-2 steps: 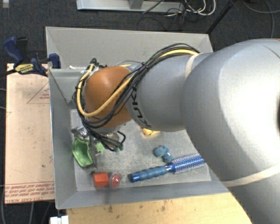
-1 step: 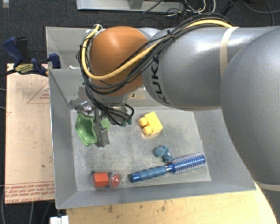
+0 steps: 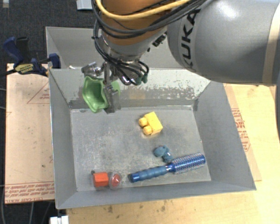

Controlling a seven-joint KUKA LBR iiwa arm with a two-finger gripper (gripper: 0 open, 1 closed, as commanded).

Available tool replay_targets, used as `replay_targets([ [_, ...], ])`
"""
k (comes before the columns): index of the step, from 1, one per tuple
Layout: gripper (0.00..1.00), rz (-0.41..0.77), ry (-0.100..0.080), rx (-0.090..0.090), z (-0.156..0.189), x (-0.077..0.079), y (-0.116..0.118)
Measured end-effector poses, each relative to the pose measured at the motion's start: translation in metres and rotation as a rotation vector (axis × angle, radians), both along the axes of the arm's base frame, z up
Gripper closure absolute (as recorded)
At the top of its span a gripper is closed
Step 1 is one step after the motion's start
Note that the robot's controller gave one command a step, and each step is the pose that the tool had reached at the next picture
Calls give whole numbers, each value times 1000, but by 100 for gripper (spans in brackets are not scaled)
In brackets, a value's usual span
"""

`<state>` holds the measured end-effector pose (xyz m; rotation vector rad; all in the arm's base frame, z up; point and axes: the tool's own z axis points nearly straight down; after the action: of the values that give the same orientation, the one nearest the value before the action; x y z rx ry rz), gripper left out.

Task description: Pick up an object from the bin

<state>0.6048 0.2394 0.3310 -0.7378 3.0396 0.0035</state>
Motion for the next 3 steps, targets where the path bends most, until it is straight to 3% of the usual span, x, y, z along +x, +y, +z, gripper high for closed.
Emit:
replay_targets([
  [1, 0, 1, 9, -3, -5, -2, 0],
  [2, 0, 73, 18, -6, -153, 41, -4],
  [3, 0, 231, 1, -7, -43, 18, -95],
])
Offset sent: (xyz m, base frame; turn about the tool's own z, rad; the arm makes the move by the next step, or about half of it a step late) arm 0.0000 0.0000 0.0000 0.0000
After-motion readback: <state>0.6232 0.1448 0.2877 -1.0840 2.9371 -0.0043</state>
